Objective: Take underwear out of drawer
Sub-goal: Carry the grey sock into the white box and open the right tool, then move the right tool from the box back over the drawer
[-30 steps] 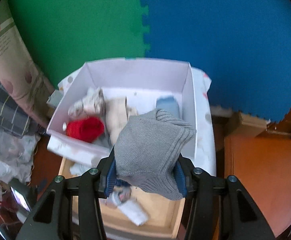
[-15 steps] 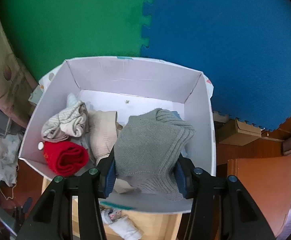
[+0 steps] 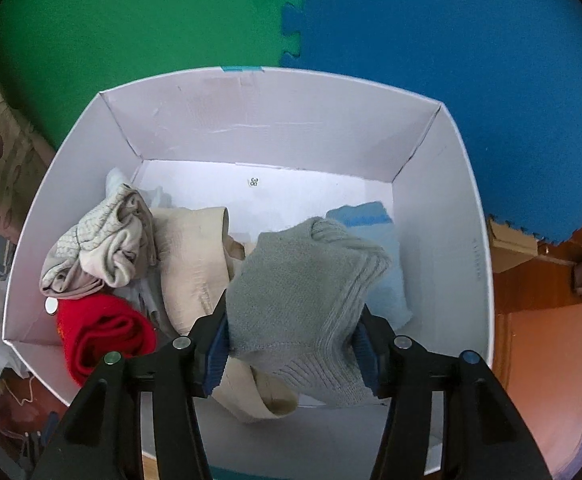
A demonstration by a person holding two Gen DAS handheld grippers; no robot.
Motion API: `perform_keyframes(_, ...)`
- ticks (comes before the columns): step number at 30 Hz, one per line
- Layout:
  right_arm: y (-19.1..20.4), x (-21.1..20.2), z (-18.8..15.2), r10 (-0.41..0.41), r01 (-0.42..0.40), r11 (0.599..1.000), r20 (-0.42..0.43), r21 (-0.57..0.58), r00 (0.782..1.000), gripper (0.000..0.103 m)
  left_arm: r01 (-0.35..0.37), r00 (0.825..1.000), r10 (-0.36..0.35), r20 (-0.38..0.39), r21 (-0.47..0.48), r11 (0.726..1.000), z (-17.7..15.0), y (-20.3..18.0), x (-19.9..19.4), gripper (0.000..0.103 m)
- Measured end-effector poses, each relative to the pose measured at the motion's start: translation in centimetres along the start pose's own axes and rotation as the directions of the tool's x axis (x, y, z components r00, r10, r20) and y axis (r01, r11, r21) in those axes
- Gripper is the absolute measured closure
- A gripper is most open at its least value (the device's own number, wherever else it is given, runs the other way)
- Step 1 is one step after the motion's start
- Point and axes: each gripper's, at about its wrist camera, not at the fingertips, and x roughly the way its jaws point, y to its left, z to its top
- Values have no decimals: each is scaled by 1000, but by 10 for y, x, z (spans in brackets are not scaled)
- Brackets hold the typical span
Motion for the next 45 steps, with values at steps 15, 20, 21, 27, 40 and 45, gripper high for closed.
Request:
perform_keyframes(15,-1,-6,0,14,-14,1000,17,5,1000,29,5,1000,-5,-1,-8,1000,1,3,1,49)
perform_keyframes(20,1,-16,2,12,-12,1000,36,-6,999,27,6,1000,-6,-3,-7,1000,0,3,1,49)
perform_keyframes(21,1,-19,2,13,-13,1000,40,-8,999,27,4,1000,-4,-3,-6,1000,0,3,1,49)
perform_keyframes(27,2,-35,-5,31,-29,999,57,-32,998,26,5,1000,-5,-2,-7,1000,0,3,1,49)
perform_keyframes(40,6,-85,-36,92,-83,993,106,-89,990,25,-3,1000,3,-10,2,1000,-3,2,2,49)
perform_keyframes(45,10,-95,-55,111,-98,988,105,-118,988,25,-13,1000,13,-14,11,1000,-4,1,2,49)
